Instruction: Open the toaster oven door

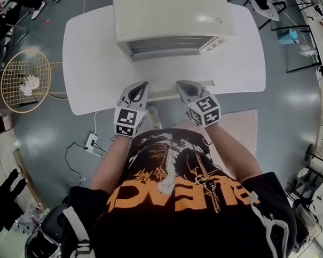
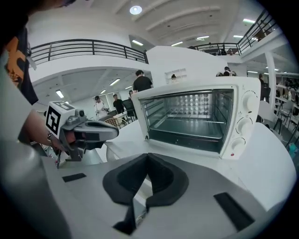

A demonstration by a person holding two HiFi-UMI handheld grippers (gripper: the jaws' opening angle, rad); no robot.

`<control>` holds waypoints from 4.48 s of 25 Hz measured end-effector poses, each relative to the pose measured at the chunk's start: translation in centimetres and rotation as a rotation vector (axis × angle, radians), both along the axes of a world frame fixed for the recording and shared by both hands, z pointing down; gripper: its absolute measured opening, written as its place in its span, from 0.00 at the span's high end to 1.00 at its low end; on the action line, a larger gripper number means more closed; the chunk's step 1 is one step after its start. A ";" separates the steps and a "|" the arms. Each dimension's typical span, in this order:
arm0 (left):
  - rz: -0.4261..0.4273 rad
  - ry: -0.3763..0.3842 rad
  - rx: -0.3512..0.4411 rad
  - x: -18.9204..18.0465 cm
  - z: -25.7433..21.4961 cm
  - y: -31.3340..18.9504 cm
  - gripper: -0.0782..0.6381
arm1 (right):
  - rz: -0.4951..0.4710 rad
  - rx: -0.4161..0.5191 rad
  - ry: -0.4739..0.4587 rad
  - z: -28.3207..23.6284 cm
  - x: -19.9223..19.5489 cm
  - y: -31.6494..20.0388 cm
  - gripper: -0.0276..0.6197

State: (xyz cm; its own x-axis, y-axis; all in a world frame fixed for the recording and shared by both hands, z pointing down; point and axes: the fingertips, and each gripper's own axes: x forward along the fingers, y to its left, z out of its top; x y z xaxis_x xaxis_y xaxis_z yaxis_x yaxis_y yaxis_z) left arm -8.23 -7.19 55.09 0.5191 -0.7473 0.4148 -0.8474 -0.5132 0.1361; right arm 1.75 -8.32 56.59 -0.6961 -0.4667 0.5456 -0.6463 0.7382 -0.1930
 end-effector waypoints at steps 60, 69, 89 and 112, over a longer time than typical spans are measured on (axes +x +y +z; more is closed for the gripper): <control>0.035 0.019 0.014 1.5 1.9 -0.5 0.86 | -0.004 -0.037 0.036 5.2 0.5 -0.5 0.94; 0.008 0.061 0.148 1.8 -4.7 -2.2 0.86 | -0.004 0.125 -0.093 -3.6 -0.7 -2.6 0.94; -0.026 0.136 0.385 3.8 -20.4 -1.6 0.86 | -0.047 0.435 -0.335 -22.8 0.3 -1.8 0.94; -0.074 0.177 0.450 4.9 -28.1 2.4 0.86 | -0.043 0.519 -0.390 -29.9 0.4 2.0 0.94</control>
State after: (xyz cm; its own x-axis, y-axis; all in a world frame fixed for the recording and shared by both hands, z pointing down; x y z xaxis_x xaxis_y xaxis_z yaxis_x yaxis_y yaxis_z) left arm -3.33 -4.80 27.04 0.4916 -0.8695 -0.0480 -0.8675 -0.4938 0.0597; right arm 2.15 -6.35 26.71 -0.8213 -0.5691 -0.0397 -0.5689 0.8222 -0.0183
